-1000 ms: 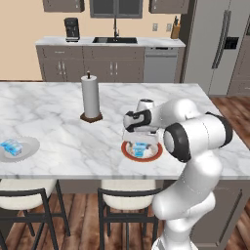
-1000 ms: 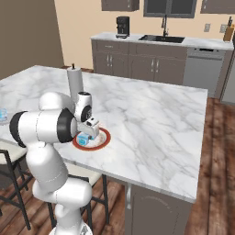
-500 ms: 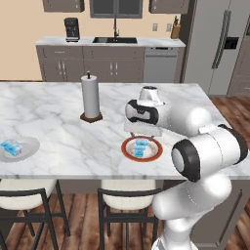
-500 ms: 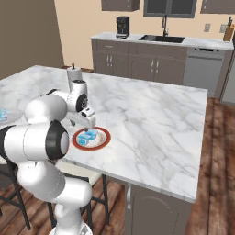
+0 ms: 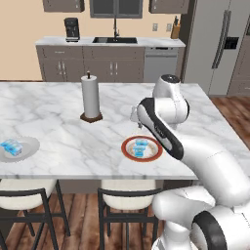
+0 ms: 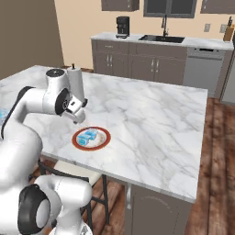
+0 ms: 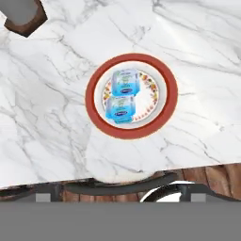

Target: Place two yogurt containers on each plate.

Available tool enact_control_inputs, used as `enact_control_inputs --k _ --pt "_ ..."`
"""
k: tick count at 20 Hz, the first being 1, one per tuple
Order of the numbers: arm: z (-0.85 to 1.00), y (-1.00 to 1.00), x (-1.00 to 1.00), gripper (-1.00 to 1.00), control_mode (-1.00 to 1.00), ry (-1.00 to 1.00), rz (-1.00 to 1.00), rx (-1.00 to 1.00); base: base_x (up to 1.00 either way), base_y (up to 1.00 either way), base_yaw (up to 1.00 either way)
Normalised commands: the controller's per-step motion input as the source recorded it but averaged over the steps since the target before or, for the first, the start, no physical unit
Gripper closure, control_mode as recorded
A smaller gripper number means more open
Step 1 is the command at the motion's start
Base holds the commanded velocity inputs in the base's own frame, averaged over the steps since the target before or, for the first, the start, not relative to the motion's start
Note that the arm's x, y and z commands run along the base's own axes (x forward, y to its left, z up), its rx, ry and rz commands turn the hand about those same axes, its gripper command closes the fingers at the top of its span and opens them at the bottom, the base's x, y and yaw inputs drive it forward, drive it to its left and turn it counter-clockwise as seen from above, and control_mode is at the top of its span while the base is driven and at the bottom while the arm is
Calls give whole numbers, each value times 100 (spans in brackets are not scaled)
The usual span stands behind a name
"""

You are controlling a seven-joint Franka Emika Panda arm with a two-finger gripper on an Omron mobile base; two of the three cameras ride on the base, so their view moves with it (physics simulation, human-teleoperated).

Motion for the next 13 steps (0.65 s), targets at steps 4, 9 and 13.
enact_control_inputs --k 4,9,13 --pt "98 0 -99 -100 -100 -42 0 0 0 0 0" --pt "98 0 -95 -100 -100 -44 0 0 0 0 0" --pt "100 0 -68 -100 -100 -27 0 0 0 0 0"
